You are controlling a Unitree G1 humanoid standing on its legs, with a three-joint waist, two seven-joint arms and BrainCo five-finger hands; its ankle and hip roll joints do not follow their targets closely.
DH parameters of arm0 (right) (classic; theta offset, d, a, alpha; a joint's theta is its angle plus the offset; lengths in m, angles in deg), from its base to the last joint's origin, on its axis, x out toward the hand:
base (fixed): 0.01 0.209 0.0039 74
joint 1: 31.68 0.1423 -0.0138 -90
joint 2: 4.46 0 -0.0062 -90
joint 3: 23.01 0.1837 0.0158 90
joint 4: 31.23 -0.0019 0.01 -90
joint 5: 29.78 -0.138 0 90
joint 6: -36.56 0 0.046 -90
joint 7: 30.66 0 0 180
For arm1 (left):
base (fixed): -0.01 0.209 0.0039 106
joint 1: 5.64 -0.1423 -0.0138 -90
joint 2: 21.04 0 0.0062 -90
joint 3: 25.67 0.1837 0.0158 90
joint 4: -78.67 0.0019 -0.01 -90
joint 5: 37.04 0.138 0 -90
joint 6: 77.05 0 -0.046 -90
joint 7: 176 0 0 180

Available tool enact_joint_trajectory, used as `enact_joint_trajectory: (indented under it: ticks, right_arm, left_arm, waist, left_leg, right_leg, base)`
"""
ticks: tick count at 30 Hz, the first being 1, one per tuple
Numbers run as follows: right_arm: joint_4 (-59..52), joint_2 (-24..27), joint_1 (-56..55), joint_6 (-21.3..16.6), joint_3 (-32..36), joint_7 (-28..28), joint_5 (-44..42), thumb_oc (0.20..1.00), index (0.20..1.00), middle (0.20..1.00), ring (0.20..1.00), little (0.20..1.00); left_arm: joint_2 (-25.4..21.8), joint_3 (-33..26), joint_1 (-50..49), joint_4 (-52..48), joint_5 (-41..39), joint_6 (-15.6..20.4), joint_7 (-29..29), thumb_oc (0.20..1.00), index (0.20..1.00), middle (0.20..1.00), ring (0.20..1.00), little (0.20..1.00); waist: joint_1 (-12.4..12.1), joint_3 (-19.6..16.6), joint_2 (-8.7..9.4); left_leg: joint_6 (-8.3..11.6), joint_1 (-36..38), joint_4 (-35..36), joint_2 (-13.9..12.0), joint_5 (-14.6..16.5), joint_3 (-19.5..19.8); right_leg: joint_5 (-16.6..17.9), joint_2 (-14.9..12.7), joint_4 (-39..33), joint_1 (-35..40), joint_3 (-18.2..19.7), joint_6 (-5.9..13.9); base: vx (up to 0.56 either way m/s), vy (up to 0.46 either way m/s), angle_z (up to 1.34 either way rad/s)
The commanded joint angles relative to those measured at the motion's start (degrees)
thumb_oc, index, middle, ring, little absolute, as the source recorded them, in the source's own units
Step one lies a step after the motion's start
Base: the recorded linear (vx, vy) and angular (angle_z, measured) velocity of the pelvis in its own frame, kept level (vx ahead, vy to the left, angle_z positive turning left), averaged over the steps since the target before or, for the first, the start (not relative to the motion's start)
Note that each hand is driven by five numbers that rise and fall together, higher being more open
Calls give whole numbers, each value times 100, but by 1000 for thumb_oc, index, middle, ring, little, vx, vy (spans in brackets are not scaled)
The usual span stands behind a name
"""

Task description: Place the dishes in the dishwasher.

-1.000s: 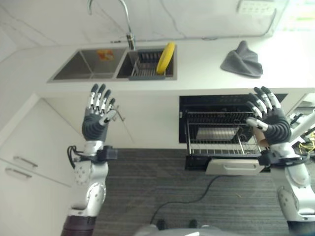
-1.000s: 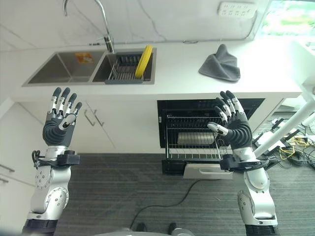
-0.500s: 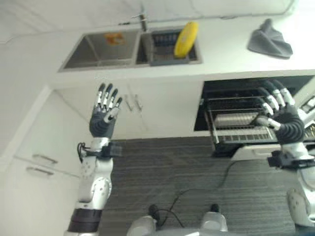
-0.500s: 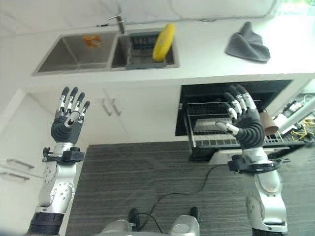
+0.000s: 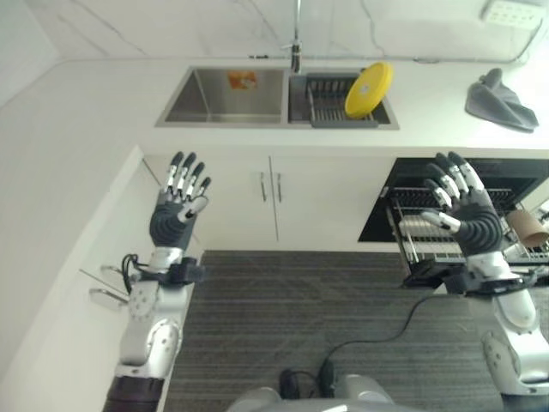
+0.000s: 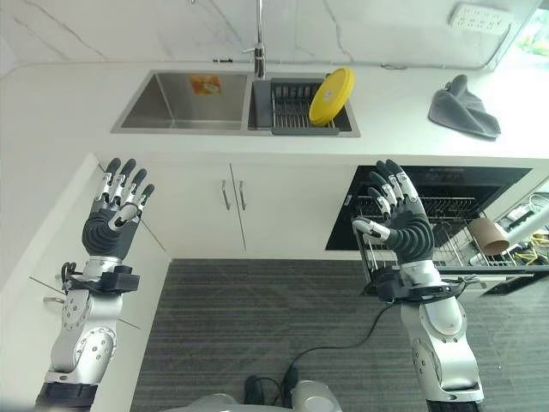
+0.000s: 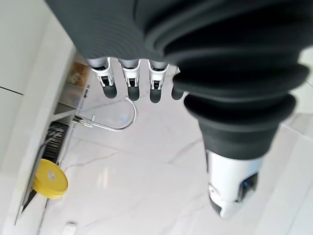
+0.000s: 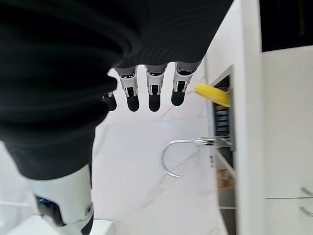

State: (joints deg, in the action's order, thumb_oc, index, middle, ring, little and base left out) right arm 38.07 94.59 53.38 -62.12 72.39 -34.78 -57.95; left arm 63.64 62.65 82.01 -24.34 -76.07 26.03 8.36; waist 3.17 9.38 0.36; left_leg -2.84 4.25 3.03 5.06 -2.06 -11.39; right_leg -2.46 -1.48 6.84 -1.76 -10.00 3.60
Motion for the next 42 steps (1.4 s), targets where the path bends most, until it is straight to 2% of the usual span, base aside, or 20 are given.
enact_joint_trajectory:
  ticks: [1, 3, 5, 7, 8, 9, 10, 11, 12, 13, 15, 16, 18, 25, 29, 31, 35, 39, 40, 42]
  right_arm:
    - [42, 24, 253, -356, 211, 99, -144, 1000, 1000, 1000, 1000, 1000]
    - [41, 1, 189, -350, 224, -7, -149, 1000, 1000, 1000, 1000, 1000]
    - [44, 43, 119, -370, 282, -74, -177, 1000, 1000, 1000, 1000, 1000]
    - [86, 111, 116, -379, 333, -67, -159, 1000, 1000, 1000, 1000, 1000]
    - [96, 162, 141, -354, 345, -62, -172, 1000, 1000, 1000, 1000, 1000]
    - [110, 180, 179, -324, 341, -78, -176, 1000, 1000, 1000, 1000, 1000]
    - [142, 180, 220, -293, 332, -161, -157, 1000, 1000, 1000, 1000, 1000]
    - [144, 179, 222, -293, 330, -176, -154, 1000, 1000, 1000, 1000, 1000]
    - [157, 183, 201, -306, 322, -288, -128, 1000, 1000, 1000, 1000, 1000]
    - [159, 189, 193, -308, 321, -309, -129, 1000, 1000, 1000, 1000, 1000]
    - [168, 310, 124, -345, 338, -497, -195, 1000, 1000, 1000, 1000, 1000]
    - [198, 374, 128, -349, 345, -625, -279, 1000, 1000, 1000, 1000, 1000]
    - [163, 385, 73, -308, 371, -705, -339, 1000, 1000, 1000, 1000, 1000]
    - [61, 248, 111, -342, 238, -581, -118, 1000, 1000, 1000, 1000, 1000]
    - [55, 103, 175, -345, 166, -367, 2, 1000, 1000, 1000, 1000, 1000]
    - [70, -22, 176, -383, 164, -307, 53, 1000, 1000, 1000, 1000, 1000]
    - [36, -154, 117, -426, 120, -336, 158, 1000, 1000, 1000, 1000, 1000]
    - [-5, -176, 44, -536, 62, -361, 190, 1000, 1000, 1000, 1000, 1000]
    - [-2, -173, 52, -534, 53, -366, 197, 1000, 1000, 1000, 1000, 1000]
    - [27, -92, 114, -491, 6, -452, 242, 1000, 1000, 1000, 1000, 1000]
  left_arm:
    - [-135, 130, 184, -236, 267, 238, -124, 1000, 1000, 1000, 1000, 1000]
    - [-151, 106, 154, -230, 217, 244, -128, 1000, 1000, 1000, 1000, 1000]
    - [-139, 120, 126, -274, 259, 245, -141, 1000, 1000, 1000, 1000, 1000]
    - [-117, 179, 100, -318, 260, 255, -154, 1000, 1000, 1000, 1000, 1000]
    - [-90, 207, 69, -343, 250, 279, -174, 1000, 1000, 1000, 1000, 1000]
    - [-68, 220, 30, -355, 202, 307, -181, 1000, 1000, 1000, 1000, 1000]
    - [-53, 200, -15, -295, 141, 401, -121, 1000, 1000, 1000, 1000, 1000]
    - [-51, 198, -20, -294, 143, 408, -124, 1000, 1000, 1000, 1000, 1000]
    - [-56, 183, -52, -286, 132, 438, -153, 1000, 1000, 1000, 1000, 1000]
    - [-60, 181, -60, -277, 130, 451, -161, 1000, 1000, 1000, 1000, 1000]
    - [-77, 168, -175, -165, 67, 600, -187, 1000, 1000, 1000, 1000, 1000]
    - [-33, 151, -289, -106, 87, 741, -147, 1000, 1000, 1000, 1000, 1000]
    - [-19, 114, -355, -106, 16, 750, -173, 1000, 1000, 1000, 1000, 1000]
    - [-89, 71, -137, -108, 23, 512, -28, 1000, 1000, 1000, 1000, 1000]
    - [-100, 130, 46, -150, 184, 324, 41, 1000, 1000, 1000, 1000, 1000]
    - [-101, 114, 103, -192, 213, 182, 88, 1000, 1000, 1000, 1000, 1000]
    - [-58, 92, 80, -264, 240, 66, 113, 1000, 1000, 1000, 1000, 1000]
    - [-13, 123, 64, -337, 332, -52, 110, 1000, 1000, 1000, 1000, 1000]
    - [-9, 124, 64, -336, 335, -52, 106, 1000, 1000, 1000, 1000, 1000]
    - [-44, 129, 116, -352, 374, -62, 17, 1000, 1000, 1000, 1000, 1000]
  waist:
    - [84, -137, 46]
    - [134, -163, 49]
    - [180, -117, 126]
    - [194, -25, 223]
    - [197, 15, 230]
    - [194, 40, 232]
    - [187, 31, 207]
    - [183, 30, 196]
    - [171, 0, 137]
    - [163, -1, 123]
    - [53, 5, -16]
    - [-2, 19, -31]
    - [-16, 8, -34]
    - [-200, -123, 60]
    - [-322, -207, 139]
    - [-358, -239, 189]
    - [-359, -228, 159]
    - [-347, -208, 120]
    - [-344, -205, 117]
    - [-298, -147, 116]
  left_leg:
    - [261, 430, 124, -545, 647, 241]
    - [281, 391, -121, -557, 754, 142]
    - [403, 106, -950, -646, 848, -29]
    - [610, -460, -2168, -833, 672, -94]
    - [684, -728, -2580, -946, 564, -44]
    - [684, -884, -2607, -1080, 496, -36]
    - [631, -807, -2013, -1209, 464, -145]
    - [636, -789, -1875, -1224, 435, -152]
    - [655, -717, -1078, -1286, 310, -147]
    - [673, -696, -893, -1296, 252, -134]
    - [880, -824, 197, -1489, -435, 243]
    - [902, -921, 197, -1558, -509, 183]
    - [899, -895, 171, -1596, -480, 4]
    - [684, -738, 85, -1325, -209, 25]
    - [479, -621, 73, -1026, -4, 101]
    - [307, -547, 35, -806, 152, 183]
    - [160, -466, -112, -646, 338, 471]
    - [9, -203, -64, -471, 496, 634]
    - [9, -188, -58, -473, 501, 634]
    - [48, -57, 14, -485, 511, 639]
  right_leg:
    - [-172, 297, -476, 470, 141, 74]
    - [-164, 304, -529, 495, 223, 41]
    - [-154, 221, -551, 518, 280, -50]
    - [-106, 142, -607, 557, 300, -188]
    - [-79, 149, -631, 580, 309, -241]
    - [-72, 157, -660, 632, 347, -254]
    - [-119, 156, -736, 717, 400, -202]
    - [-128, 162, -753, 734, 411, -192]
    - [-173, 188, -869, 827, 475, -136]
    - [-184, 197, -889, 854, 489, -125]
    - [-370, 382, -1100, 1248, 789, -139]
    - [-446, 373, -1183, 1419, 814, -149]
    - [-481, 264, -1182, 1485, 676, -98]
    - [-605, -259, -749, 1538, 330, 237]
    - [-569, -574, -472, 1518, 177, 452]
    - [-368, -725, 90, 1307, 194, 580]
    - [-193, -717, 1024, 824, 365, 534]
    - [61, -596, 2093, 295, 305, 437]
    - [54, -592, 2124, 245, 308, 429]
    - [-146, -516, 1699, 67, 141, 361]
  base:
    - [48, -110, -7]
    - [34, -117, -11]
    - [-16, -141, -17]
    - [-39, -138, -9]
    - [7, -56, -4]
    - [108, 49, -4]
    - [126, 84, -7]
    - [210, 182, -10]
    - [146, 135, -14]
    - [266, 205, -20]
    - [448, 270, -12]
    - [531, 333, -17]
    - [355, 249, -64]
    - [271, 207, -16]
    - [257, 270, 16]
    - [228, 319, 9]
    - [139, 226, 9]
    - [122, 191, 3]
    - [106, 133, -11]
    - [118, 12, -16]
